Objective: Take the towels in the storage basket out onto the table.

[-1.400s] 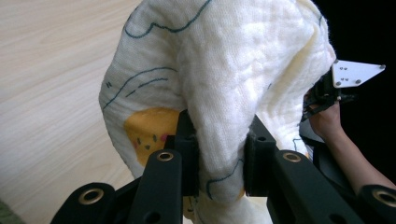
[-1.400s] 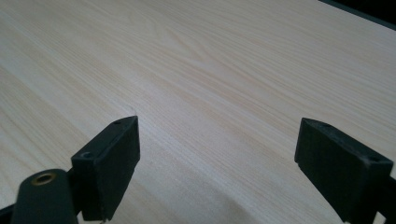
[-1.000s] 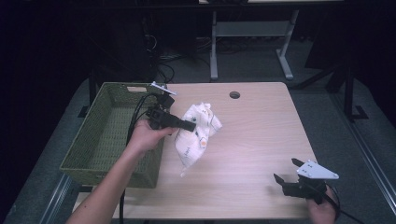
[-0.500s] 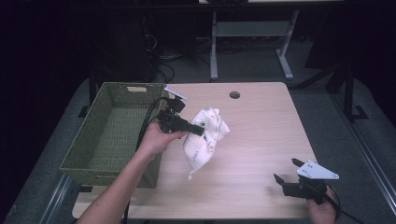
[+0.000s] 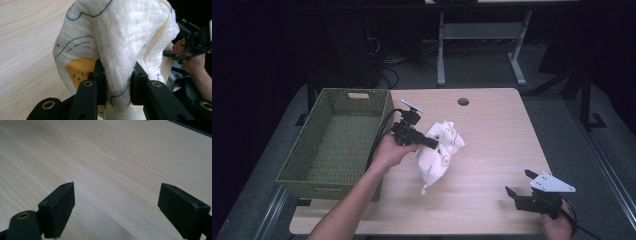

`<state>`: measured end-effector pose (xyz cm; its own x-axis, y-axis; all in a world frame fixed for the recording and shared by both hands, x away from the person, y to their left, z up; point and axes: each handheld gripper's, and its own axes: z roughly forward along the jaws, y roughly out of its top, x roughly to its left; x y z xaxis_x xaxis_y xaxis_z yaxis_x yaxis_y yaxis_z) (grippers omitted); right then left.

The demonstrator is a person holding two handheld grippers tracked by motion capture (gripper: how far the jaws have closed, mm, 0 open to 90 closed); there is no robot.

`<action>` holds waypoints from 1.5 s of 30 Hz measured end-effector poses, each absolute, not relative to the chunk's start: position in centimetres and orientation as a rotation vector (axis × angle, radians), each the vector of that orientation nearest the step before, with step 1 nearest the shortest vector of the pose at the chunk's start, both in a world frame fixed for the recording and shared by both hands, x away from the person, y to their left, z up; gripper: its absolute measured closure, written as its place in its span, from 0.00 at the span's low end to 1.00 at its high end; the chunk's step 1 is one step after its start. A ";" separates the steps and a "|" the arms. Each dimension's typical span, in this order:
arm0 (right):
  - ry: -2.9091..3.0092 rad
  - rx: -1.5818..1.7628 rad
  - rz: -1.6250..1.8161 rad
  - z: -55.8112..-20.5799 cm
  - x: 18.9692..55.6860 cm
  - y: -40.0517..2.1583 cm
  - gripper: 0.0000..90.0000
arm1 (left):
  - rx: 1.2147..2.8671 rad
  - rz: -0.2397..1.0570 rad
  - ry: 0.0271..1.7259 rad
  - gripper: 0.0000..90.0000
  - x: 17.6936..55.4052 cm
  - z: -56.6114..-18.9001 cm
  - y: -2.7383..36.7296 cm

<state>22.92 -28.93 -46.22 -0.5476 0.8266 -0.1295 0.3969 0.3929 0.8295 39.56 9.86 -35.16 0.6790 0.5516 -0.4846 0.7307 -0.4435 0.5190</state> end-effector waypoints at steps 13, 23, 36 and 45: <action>2.116 1.041 1.053 -46.2 22.9 -28.9 0.15 | 2.168 -0.336 1.010 0.79 39.9 -37.3 8.0; 2.117 1.035 1.053 -46.2 22.9 -29.0 0.15 | 2.185 -0.322 1.050 0.79 40.5 -39.1 6.5; 2.117 1.036 1.052 -46.2 22.9 -29.0 0.15 | 2.205 -0.271 1.093 0.77 40.8 -41.3 5.3; 2.118 1.035 1.052 -46.2 22.9 -29.0 0.15 | 2.202 -0.253 1.112 0.77 40.7 -42.3 4.4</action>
<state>22.87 -29.01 -46.20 -0.5502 0.8242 -0.1346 0.3910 0.3966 0.8306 40.75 4.36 -42.32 0.6217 0.6498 -0.4373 0.7750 -0.4293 0.4638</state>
